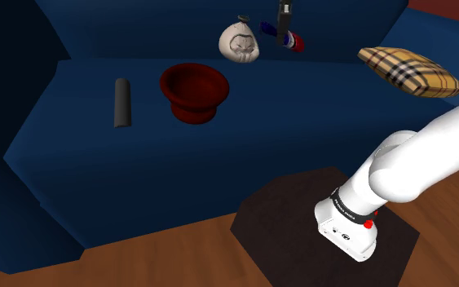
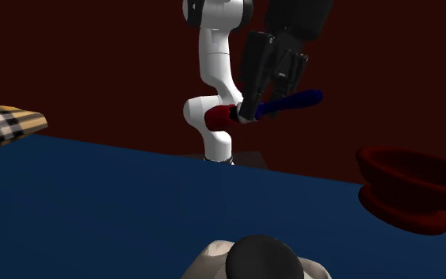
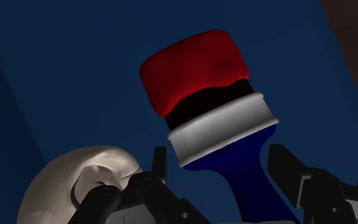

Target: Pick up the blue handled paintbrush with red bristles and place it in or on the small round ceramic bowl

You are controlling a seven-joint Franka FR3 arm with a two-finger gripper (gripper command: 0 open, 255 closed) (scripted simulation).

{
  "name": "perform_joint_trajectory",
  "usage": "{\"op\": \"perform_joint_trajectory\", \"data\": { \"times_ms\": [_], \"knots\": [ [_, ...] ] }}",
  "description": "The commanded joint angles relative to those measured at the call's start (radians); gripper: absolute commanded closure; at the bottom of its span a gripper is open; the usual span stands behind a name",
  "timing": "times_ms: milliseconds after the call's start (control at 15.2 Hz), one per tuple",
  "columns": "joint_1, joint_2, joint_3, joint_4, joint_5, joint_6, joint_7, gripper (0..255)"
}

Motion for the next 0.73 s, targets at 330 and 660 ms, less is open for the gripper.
{"op": "perform_joint_trajectory", "data": {
  "times_ms": [330, 660],
  "knots": [
    [-0.001, 0.029, 0.005, 0.128, -0.003, -0.096, -0.022, 255],
    [0.034, 0.099, 0.068, 0.216, 0.004, -0.141, 0.069, 255]
  ]
}}
